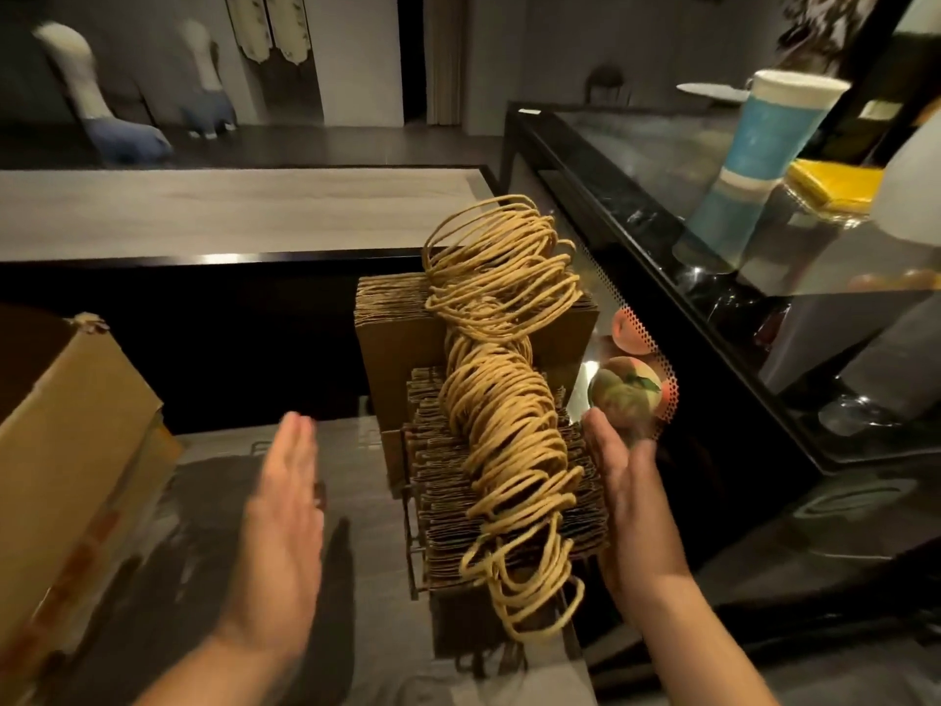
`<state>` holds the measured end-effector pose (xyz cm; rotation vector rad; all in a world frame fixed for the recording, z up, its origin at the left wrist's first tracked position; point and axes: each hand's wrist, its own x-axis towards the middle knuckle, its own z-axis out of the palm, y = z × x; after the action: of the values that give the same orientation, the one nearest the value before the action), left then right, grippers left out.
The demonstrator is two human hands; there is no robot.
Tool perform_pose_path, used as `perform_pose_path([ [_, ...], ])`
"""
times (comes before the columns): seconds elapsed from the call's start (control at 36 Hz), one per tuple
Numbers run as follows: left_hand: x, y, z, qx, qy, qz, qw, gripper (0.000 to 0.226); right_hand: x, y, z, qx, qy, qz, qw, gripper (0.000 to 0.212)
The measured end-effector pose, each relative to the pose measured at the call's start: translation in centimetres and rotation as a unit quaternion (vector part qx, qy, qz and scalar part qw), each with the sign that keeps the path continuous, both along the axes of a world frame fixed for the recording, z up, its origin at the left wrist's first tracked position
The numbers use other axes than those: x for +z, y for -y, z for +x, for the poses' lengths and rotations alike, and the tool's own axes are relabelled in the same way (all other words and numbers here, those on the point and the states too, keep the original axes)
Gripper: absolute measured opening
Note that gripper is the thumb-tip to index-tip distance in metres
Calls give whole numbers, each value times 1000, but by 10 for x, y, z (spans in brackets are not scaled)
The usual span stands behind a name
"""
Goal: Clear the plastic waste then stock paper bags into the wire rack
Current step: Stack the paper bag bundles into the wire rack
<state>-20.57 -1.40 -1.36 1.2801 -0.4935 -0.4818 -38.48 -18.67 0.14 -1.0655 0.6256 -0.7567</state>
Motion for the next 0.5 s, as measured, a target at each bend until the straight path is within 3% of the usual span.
perform_pose_path([
  [0.03,1,2,6,26,-13,-10,1000,73,-5,3,10,14,61,88,994,78],
  [0.08,4,15,6,34,-14,-9,999,74,-6,6,19,21,-1,9,1000,95],
  [0.14,5,35,-8,-51,-30,-4,998,72,1,4,29,42,-11,-4,999,106],
  [0.22,5,55,-32,-173,-79,-15,982,82,-2,10,40,60,4,18,998,85],
  [0.31,10,53,-25,-168,-67,-7,984,54,-1,13,39,65,13,46,997,74],
  [0.42,8,53,-7,-104,-77,-40,991,51,-4,16,40,13,10,-5,1000,93],
  [0.5,10,59,-20,-177,-81,-17,981,51,-3,16,44,72,-27,-21,997,108],
])
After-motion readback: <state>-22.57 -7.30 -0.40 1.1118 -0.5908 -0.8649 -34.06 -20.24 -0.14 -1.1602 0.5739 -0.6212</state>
